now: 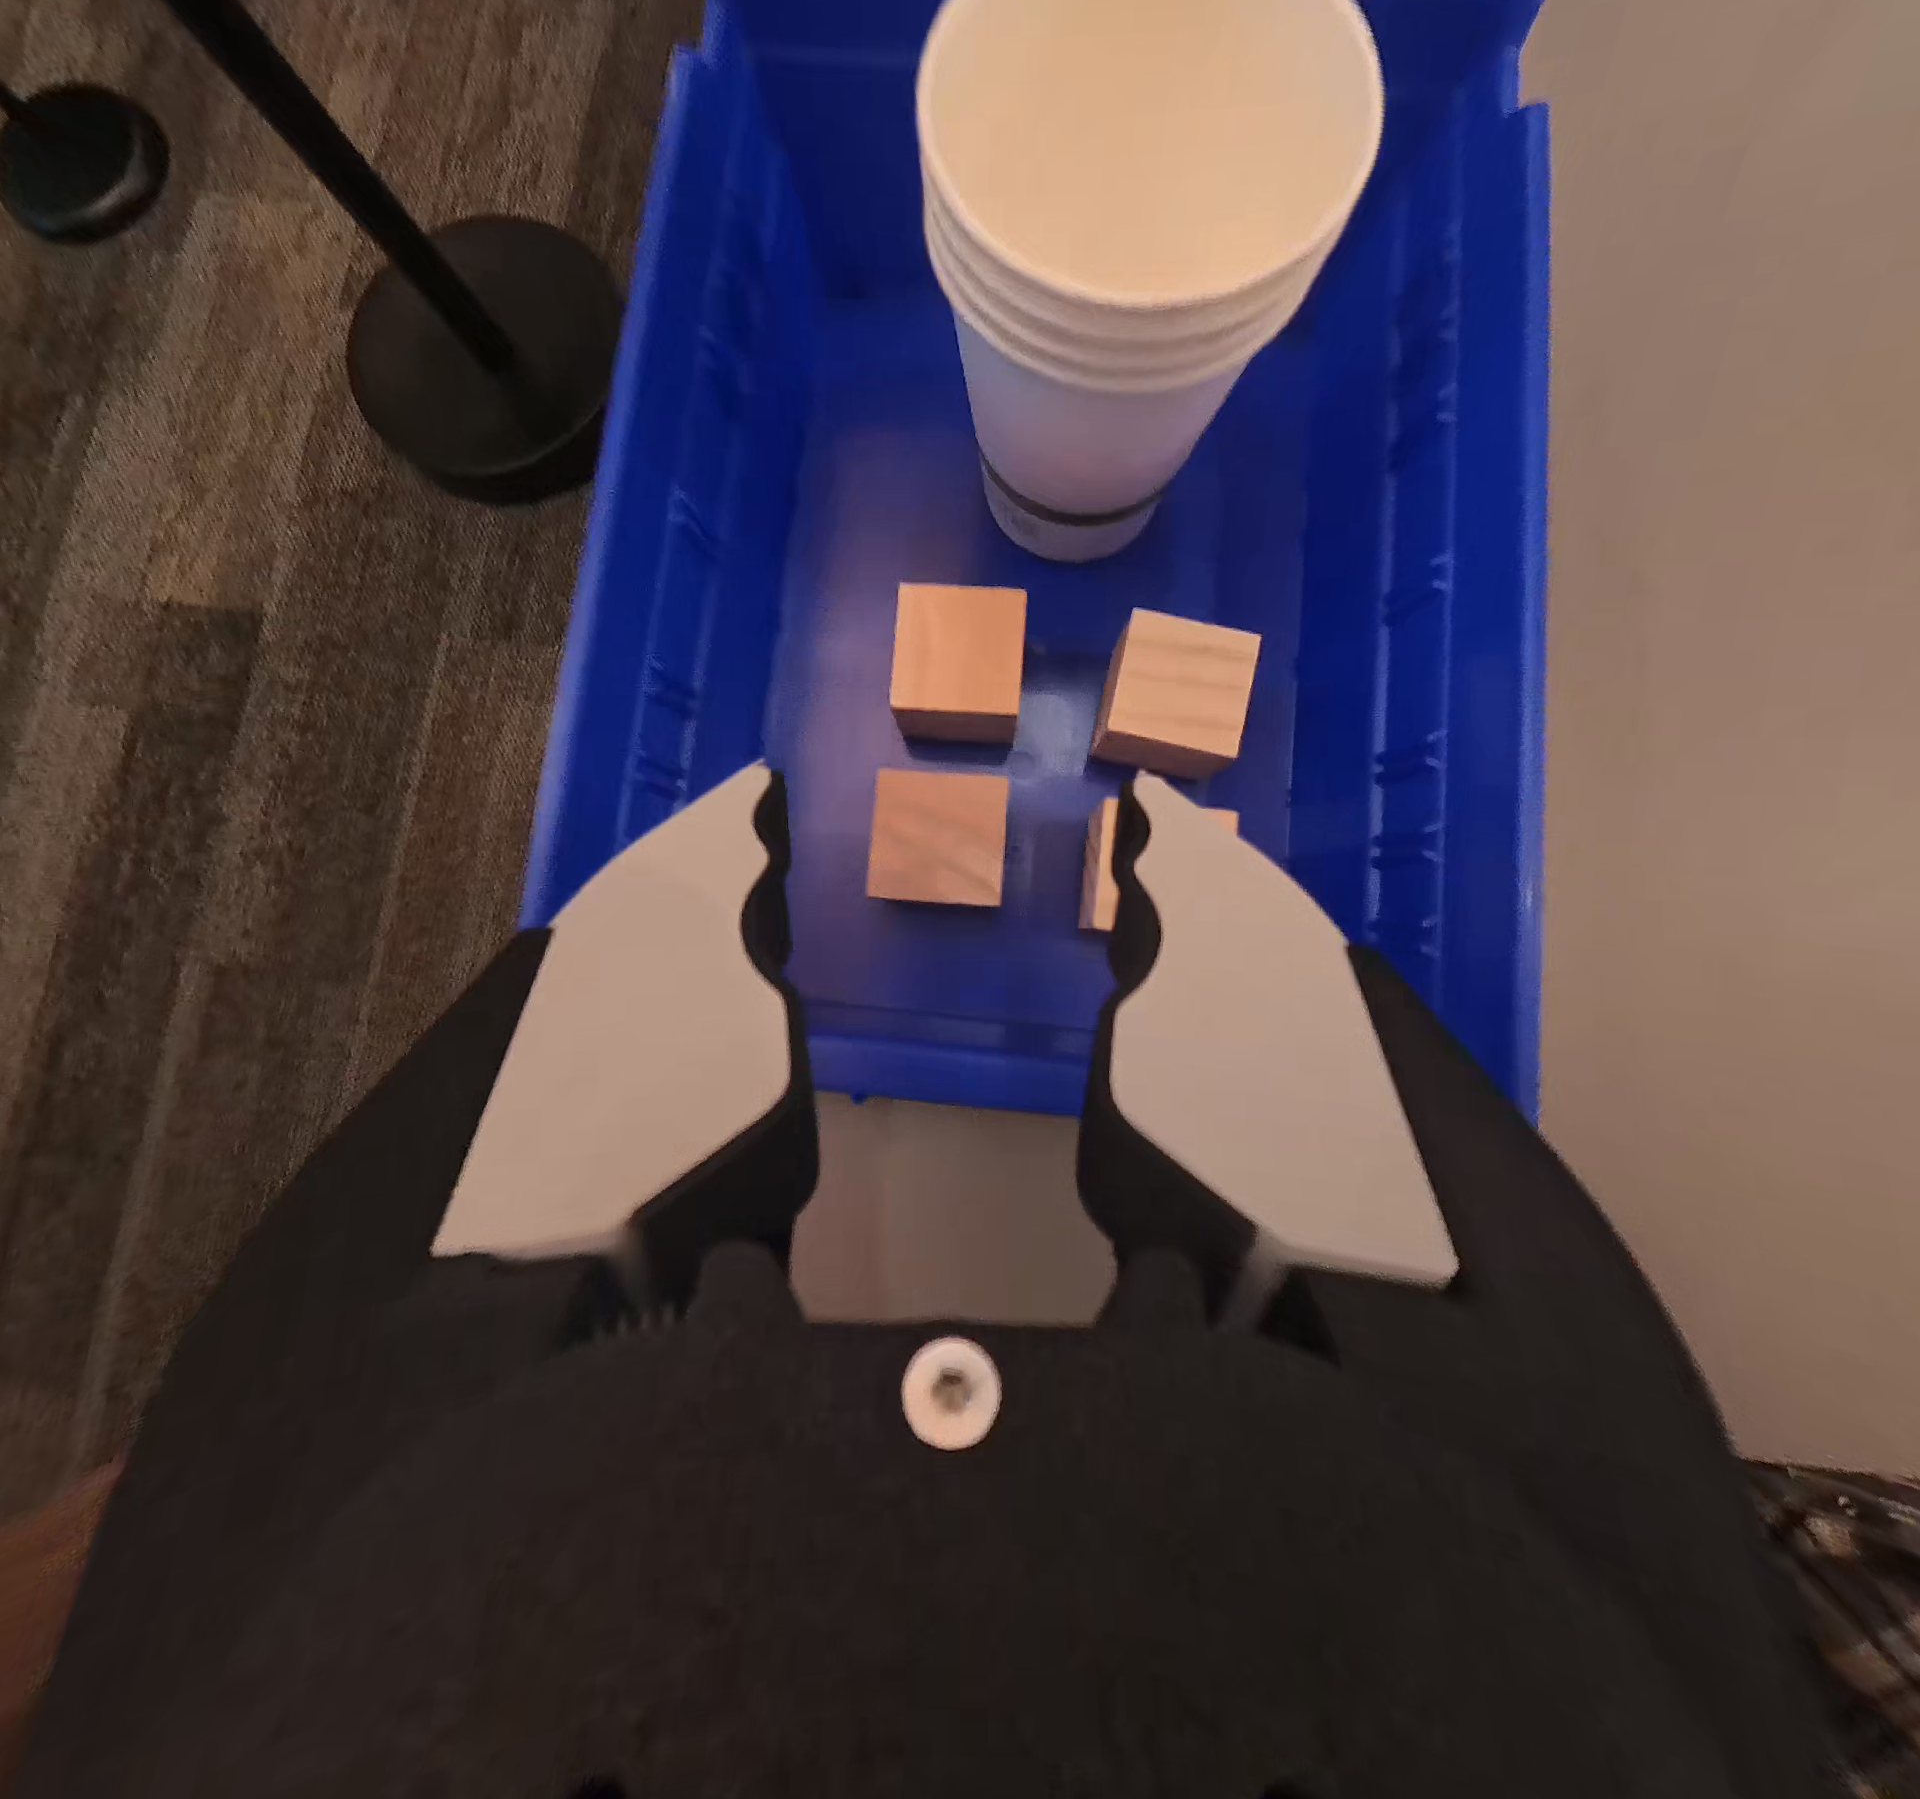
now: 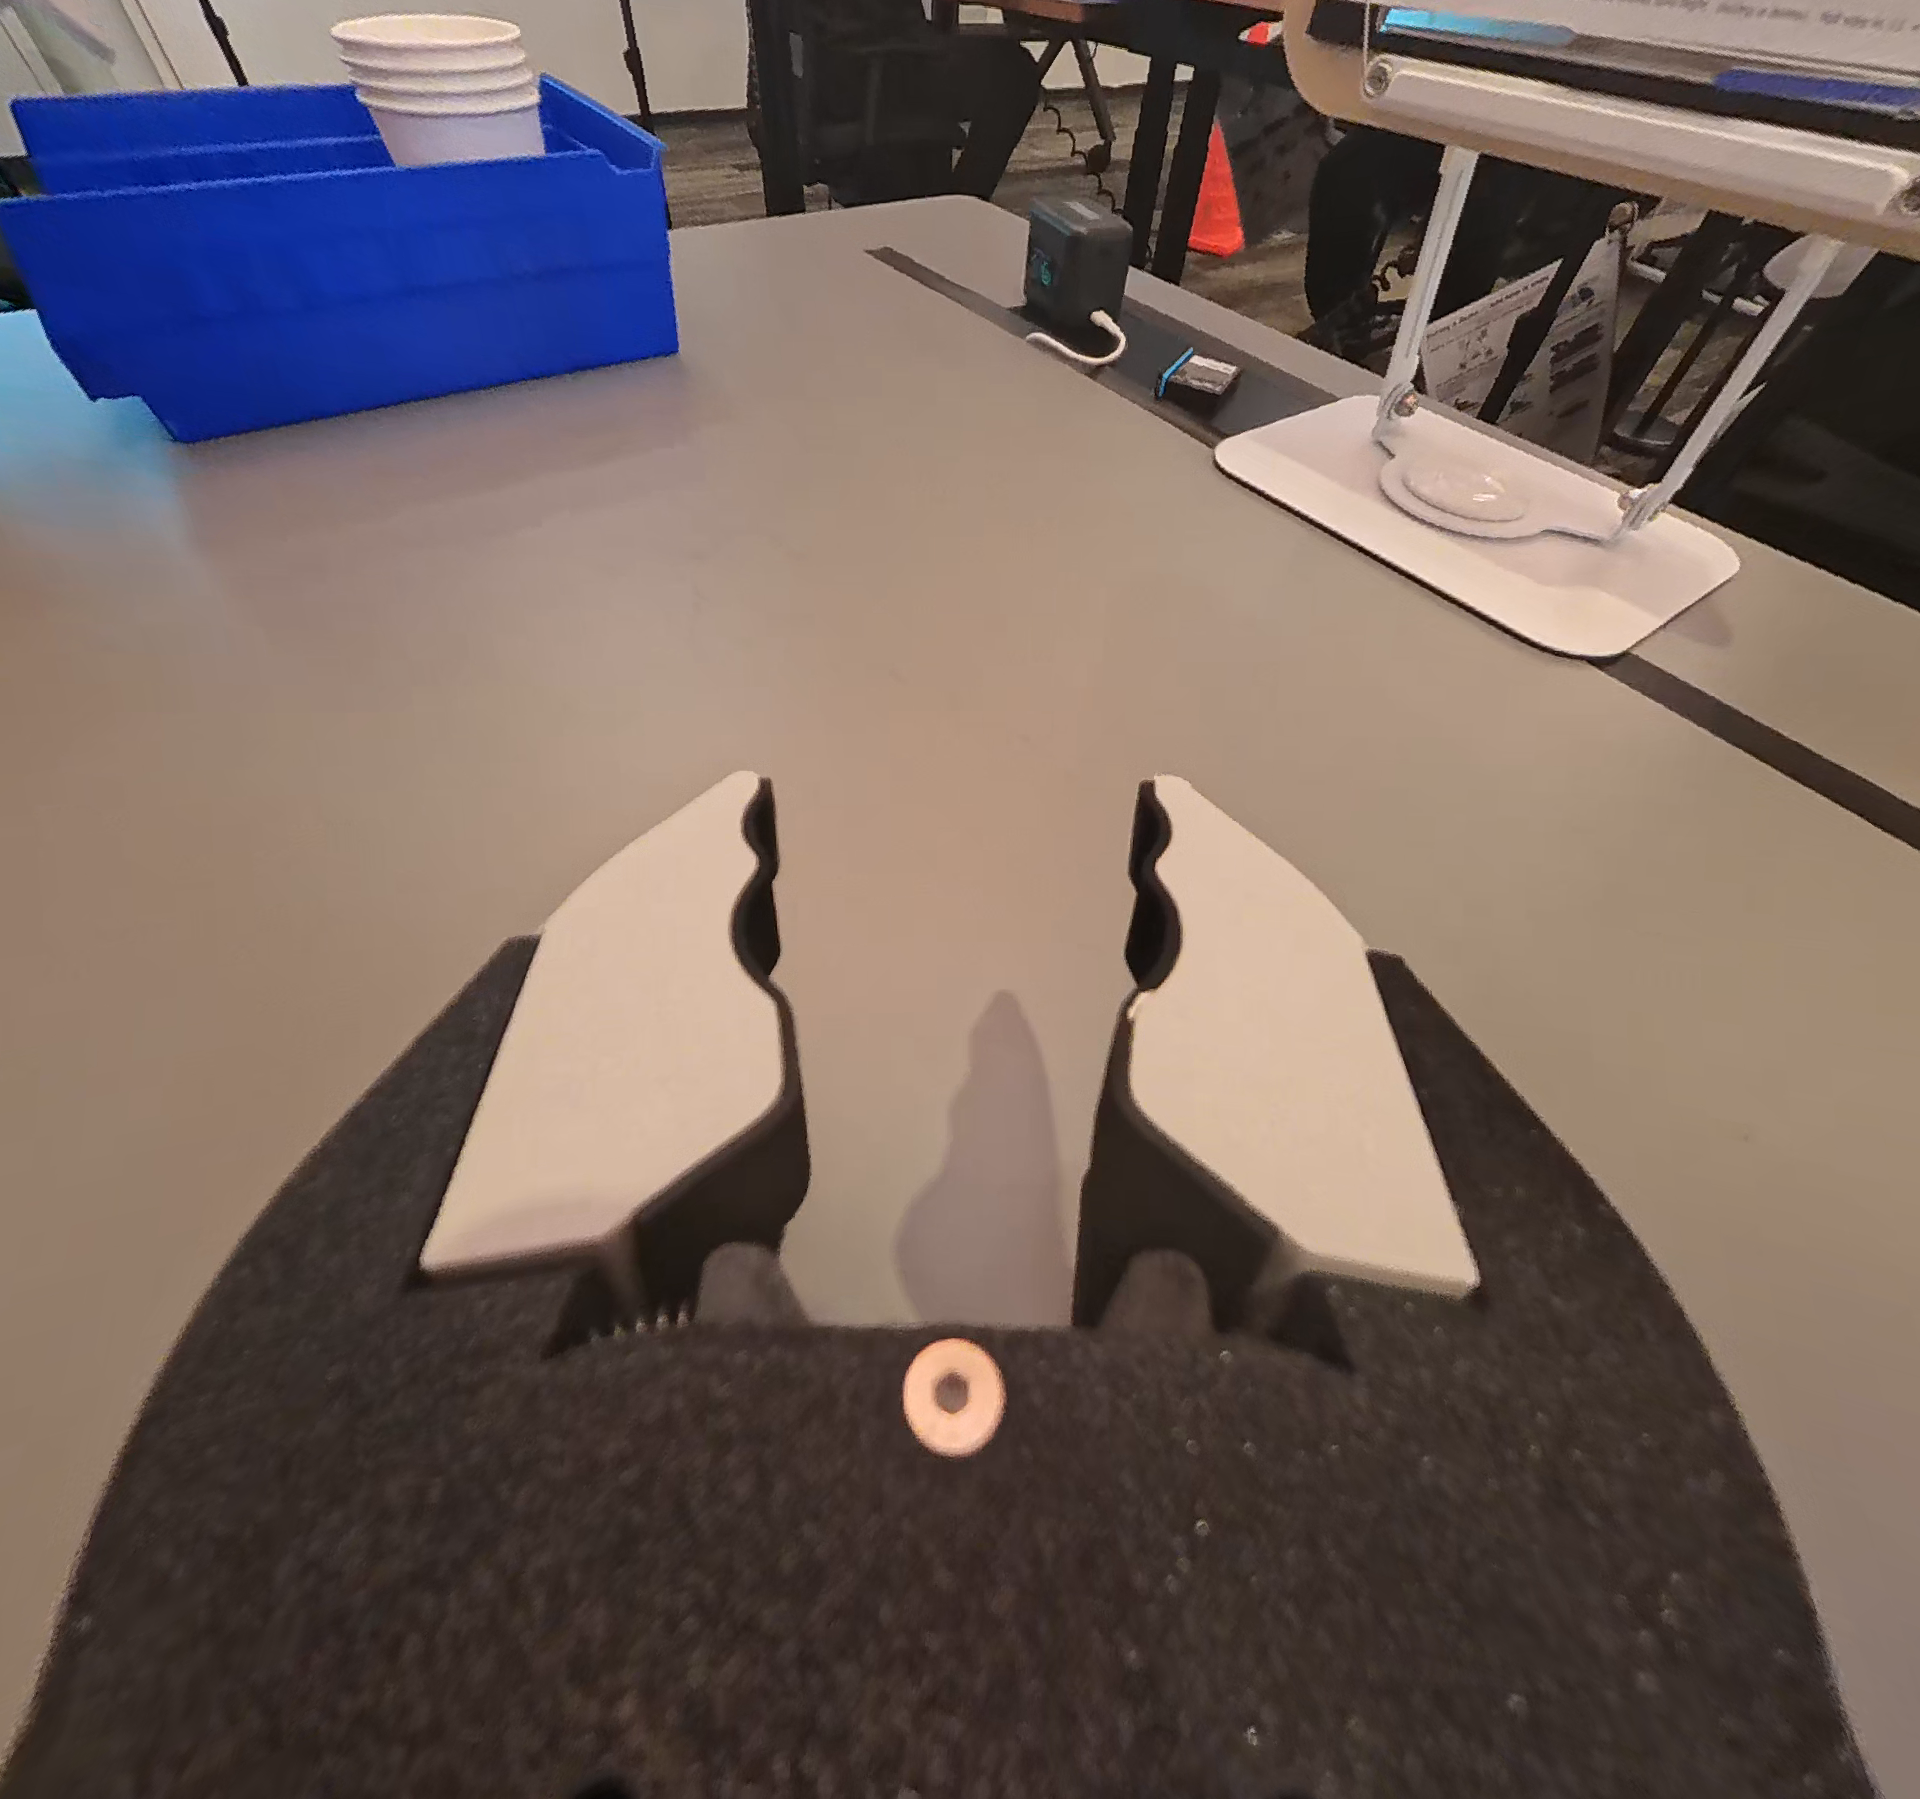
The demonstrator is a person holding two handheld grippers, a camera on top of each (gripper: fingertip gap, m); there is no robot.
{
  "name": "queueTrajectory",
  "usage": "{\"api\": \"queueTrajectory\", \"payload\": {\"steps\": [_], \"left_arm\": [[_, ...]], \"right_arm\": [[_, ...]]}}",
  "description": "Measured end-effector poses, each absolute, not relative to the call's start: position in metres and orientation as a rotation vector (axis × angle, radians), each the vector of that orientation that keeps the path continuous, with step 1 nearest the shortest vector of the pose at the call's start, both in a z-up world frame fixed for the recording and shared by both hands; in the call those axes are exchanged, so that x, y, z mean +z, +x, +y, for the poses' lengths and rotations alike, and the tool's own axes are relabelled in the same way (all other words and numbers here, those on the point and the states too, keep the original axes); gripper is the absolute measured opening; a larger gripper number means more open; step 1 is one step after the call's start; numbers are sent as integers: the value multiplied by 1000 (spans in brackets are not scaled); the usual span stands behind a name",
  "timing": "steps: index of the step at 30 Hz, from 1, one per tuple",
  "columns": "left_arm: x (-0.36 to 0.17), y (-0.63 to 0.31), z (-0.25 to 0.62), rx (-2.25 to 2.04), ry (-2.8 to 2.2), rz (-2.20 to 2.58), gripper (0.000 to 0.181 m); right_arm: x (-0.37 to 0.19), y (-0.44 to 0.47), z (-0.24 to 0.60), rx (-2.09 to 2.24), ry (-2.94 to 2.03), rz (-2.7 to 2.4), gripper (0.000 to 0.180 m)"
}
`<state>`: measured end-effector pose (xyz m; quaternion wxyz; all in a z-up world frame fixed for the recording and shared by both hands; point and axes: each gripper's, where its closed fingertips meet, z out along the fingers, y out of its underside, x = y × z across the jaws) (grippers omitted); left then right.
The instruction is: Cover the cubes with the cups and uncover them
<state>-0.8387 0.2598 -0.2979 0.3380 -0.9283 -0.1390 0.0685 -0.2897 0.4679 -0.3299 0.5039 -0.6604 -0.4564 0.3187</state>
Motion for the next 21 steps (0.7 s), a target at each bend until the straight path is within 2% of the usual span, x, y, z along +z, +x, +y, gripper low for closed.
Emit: {"api": "queueTrajectory", "payload": {"steps": [6, 15, 21], "left_arm": [[-342, -837, 259, 197, -2512, -446, 59], [-370, -845, 258, 238, -2644, -461, 57], [-386, -850, 258, 237, -2698, -465, 49]], "right_arm": [[-332, -290, 468, 777, -1600, -1105, 65], [-328, -288, 468, 780, -1595, -1096, 65], [-330, -289, 468, 781, -1603, -1104, 65]]}}
